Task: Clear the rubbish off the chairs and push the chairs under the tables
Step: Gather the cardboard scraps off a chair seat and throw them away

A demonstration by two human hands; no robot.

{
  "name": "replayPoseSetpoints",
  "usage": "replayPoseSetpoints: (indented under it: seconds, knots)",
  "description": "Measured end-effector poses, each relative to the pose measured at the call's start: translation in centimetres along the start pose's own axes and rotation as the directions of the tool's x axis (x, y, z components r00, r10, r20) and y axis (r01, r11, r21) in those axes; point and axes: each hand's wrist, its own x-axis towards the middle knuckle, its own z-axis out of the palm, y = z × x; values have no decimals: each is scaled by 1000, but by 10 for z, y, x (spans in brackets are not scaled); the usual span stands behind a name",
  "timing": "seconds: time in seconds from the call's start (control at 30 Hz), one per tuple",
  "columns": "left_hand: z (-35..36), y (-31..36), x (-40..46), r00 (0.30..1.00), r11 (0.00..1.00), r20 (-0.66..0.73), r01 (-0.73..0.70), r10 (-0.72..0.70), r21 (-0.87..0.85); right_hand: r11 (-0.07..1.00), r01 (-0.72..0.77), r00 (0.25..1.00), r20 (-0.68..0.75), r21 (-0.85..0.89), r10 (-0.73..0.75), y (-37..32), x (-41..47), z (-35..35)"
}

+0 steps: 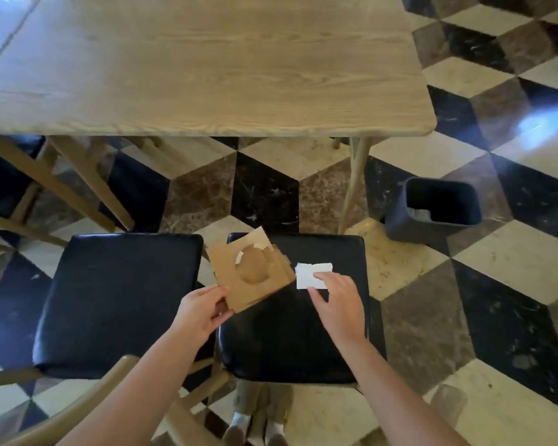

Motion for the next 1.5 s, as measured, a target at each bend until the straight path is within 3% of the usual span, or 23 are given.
replayPoseSetpoints:
  seconds: [0.1,0.23,0.5,0.77,1.0,1.23,1.5]
  knots:
    - [-3,-11,23,999,999,-29,31,-31,-15,981,-156,985,58,-118,163,39,27,29]
    - [-4,-32,57,996,997,-59,62,-64,-45,950,-221,955,150,-220,257,71,54,87]
    - [-15,-65,110,996,997,-47,77,-78,-34,910,-291,925,157,-296,347,115,88,177]
    - [-16,-67,122,995,995,-32,98,-99,-33,925,-231,952,127,-302,279,121,87,197]
    - [1,-50,93,997,996,-2,84,-84,5,936,-153,978,87,-316,190,80,79,143]
    - [11,-10,23,994,996,105,29,-38,87,972,-81,992,-115,-222,56,4,37,22]
    - [25,3,-56,946,942,322,-130,25,309,957,-256,909,-371,-140,189,-40,-50,-86]
